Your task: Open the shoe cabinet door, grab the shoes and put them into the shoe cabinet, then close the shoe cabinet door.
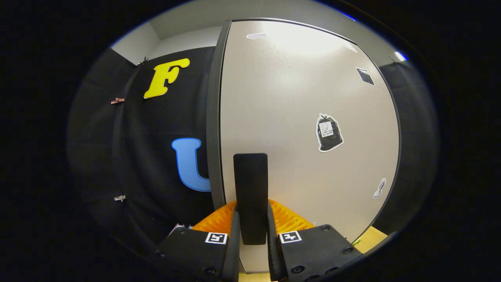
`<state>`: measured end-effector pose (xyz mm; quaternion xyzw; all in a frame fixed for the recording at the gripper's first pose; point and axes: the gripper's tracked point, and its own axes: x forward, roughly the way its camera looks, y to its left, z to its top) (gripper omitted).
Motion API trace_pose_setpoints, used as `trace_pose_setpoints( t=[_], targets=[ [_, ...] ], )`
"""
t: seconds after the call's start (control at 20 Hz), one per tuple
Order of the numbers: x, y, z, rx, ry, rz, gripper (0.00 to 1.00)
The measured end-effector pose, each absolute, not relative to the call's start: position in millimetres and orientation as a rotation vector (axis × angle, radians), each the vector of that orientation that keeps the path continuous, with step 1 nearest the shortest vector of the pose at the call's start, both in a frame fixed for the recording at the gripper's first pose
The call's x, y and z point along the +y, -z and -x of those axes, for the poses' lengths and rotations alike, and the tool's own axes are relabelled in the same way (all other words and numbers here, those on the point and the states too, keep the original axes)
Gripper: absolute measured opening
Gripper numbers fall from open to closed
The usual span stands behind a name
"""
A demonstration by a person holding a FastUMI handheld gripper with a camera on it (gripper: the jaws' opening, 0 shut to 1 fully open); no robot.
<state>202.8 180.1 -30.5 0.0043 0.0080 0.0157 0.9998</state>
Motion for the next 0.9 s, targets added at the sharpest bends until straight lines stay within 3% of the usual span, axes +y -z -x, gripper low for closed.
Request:
trace_pose_setpoints(
  t=[0.05, 0.45, 0.5, 0.9],
  targets=[
    [181, 30, -199, 0.012, -0.041, 0.002, 0.27],
    [179, 29, -178, 0.058, -0.072, -0.030, 0.26],
    [178, 29, -169, 0.059, -0.087, -0.041, 0.19],
    [163, 25, -109, 0.081, -0.186, -0.052, 0.19]
  ],
)
